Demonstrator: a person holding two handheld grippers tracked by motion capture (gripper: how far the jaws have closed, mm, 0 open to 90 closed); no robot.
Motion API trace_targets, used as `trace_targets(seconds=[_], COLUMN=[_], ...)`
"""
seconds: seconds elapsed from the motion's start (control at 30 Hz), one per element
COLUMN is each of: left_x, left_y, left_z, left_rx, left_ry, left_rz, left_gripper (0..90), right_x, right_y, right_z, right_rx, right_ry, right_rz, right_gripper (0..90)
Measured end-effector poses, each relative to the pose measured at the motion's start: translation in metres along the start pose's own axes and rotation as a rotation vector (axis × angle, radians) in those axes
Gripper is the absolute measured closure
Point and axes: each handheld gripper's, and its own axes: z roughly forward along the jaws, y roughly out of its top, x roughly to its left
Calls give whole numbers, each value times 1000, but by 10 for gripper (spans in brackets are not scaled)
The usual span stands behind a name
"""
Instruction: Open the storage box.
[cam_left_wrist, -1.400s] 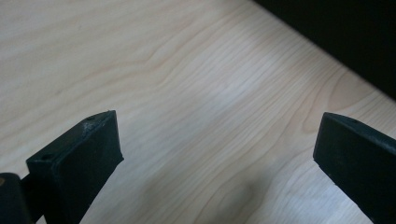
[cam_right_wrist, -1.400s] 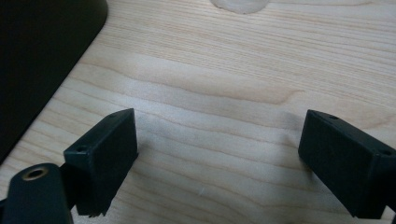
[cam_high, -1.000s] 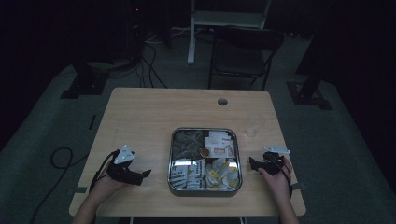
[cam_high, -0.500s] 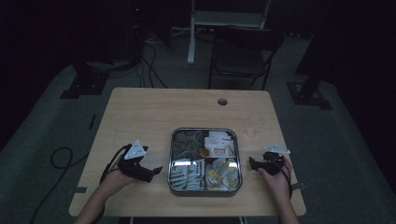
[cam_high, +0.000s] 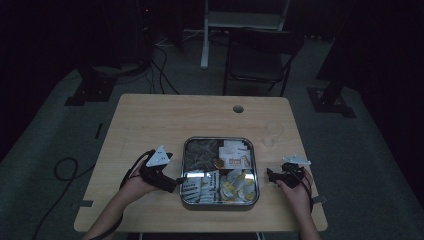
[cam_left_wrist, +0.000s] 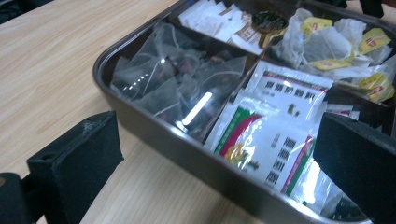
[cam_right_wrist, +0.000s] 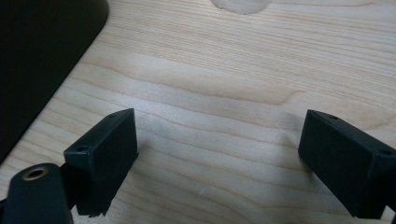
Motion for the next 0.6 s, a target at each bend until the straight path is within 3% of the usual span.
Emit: trace_targets(seconds=[0.6], left_x=[-11], left_y=[25], left_z=[33], left_rx=[3], left_ry=[-73], left_rz=[47], left_gripper=[21], right_x=[0], right_y=[0], right_z=[0], right_rx=[0], right_ry=[0], right_rz=[0], right_gripper=[112])
